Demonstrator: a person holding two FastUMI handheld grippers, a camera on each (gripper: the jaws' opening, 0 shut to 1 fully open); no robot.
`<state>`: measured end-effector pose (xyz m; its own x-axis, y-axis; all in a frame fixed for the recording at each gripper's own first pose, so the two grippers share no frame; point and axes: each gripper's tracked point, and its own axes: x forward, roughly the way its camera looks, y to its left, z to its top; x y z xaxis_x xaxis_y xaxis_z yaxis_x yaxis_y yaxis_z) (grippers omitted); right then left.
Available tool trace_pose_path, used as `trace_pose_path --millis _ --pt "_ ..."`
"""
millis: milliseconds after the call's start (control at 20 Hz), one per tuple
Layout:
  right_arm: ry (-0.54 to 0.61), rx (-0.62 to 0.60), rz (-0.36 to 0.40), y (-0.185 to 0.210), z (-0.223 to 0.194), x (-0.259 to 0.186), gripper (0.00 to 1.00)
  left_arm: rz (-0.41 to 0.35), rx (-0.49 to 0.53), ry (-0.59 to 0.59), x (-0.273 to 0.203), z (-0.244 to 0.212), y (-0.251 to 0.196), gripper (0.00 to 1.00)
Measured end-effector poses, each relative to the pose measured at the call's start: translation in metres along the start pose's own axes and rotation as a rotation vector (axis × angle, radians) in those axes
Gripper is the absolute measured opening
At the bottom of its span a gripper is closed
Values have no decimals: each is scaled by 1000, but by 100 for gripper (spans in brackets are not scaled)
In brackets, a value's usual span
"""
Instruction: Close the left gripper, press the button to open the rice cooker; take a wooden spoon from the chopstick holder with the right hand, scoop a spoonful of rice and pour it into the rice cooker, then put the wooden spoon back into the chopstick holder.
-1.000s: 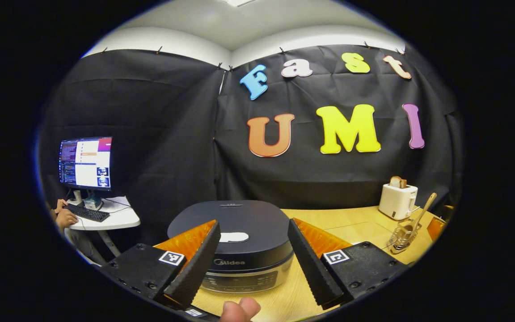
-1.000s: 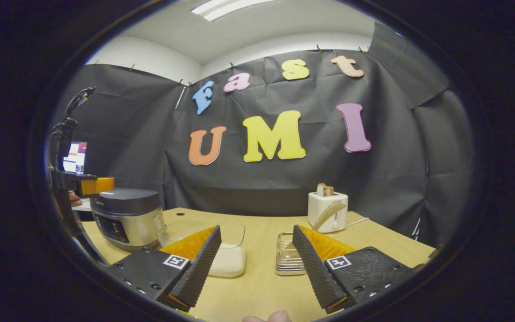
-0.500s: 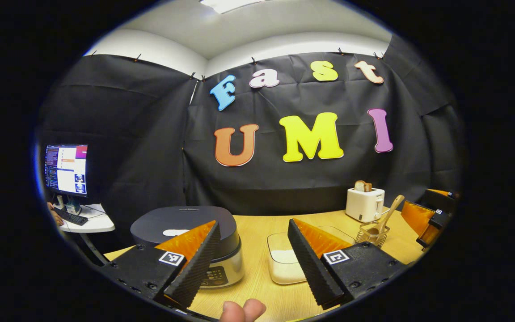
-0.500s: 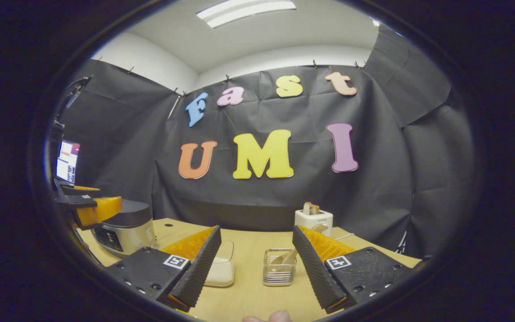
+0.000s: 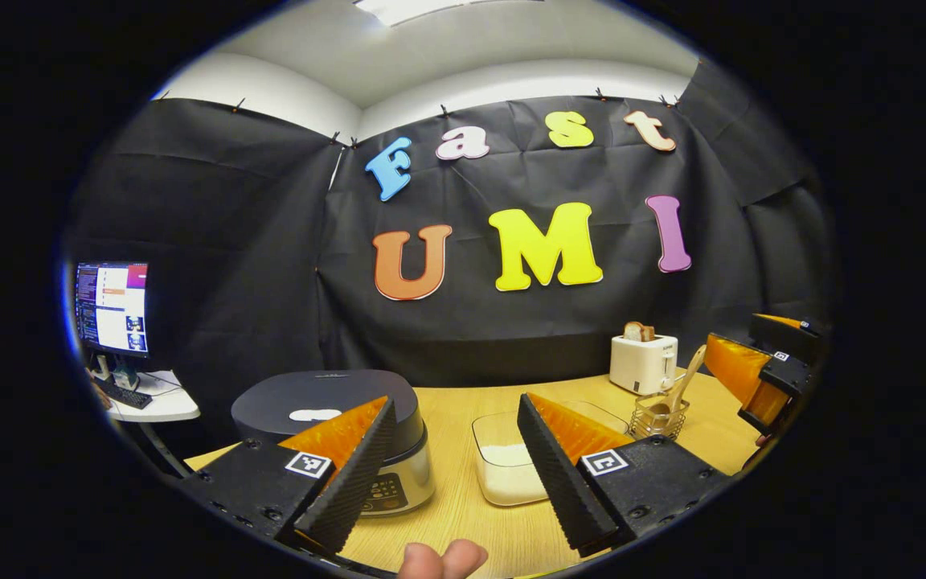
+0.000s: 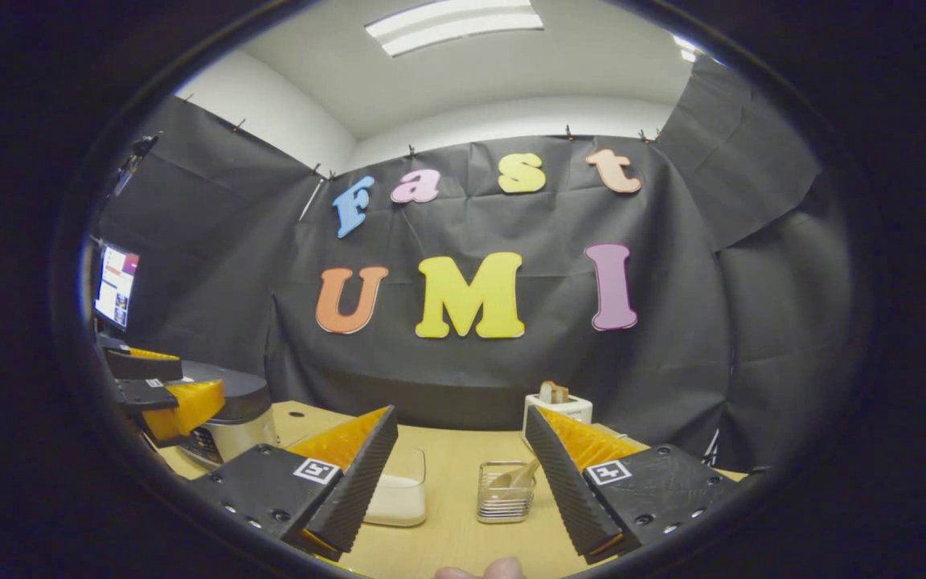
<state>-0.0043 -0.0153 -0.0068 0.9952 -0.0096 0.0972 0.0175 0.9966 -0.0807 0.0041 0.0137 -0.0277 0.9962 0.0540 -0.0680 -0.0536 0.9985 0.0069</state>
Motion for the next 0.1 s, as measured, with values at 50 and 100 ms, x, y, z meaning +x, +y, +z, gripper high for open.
trace_pose_path --millis 50,100 --pt "3 2 4 4 0 0 95 7 13 -3 -1 1 3 97" --pt "5 5 9 7 1 -1 95 5 21 -2 -2 2 3 96"
